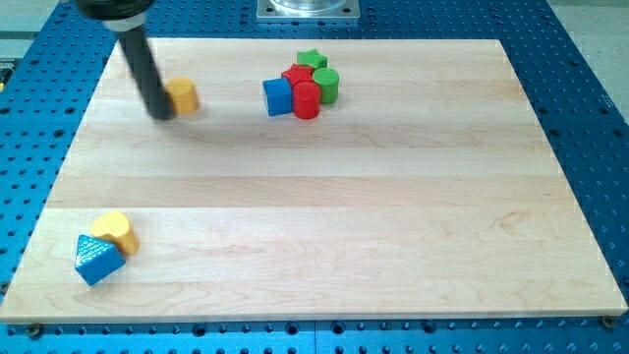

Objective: Place the hexagon on the top of the cube

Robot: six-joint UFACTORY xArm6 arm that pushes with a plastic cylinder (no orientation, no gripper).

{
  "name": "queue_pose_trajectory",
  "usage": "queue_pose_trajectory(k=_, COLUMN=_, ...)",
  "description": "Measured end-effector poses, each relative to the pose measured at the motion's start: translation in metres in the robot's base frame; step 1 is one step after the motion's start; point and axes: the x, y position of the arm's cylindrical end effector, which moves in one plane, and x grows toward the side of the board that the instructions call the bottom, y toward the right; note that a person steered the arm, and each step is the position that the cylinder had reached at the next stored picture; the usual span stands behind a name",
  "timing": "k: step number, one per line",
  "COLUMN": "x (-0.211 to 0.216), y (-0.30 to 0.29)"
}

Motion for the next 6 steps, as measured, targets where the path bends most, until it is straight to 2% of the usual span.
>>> queue_pose_trajectory(k=1, x=-0.008, y=-0.008)
queue_pose_trajectory(k=2, x=-0.021, y=-0.042)
queue_pose_trajectory(k=3, x=-0.040, y=0.018)
queue_pose_trajectory(k=4, x=-0.041, y=0.065)
queue_pose_trajectory(k=6, x=-0.041, y=0.076)
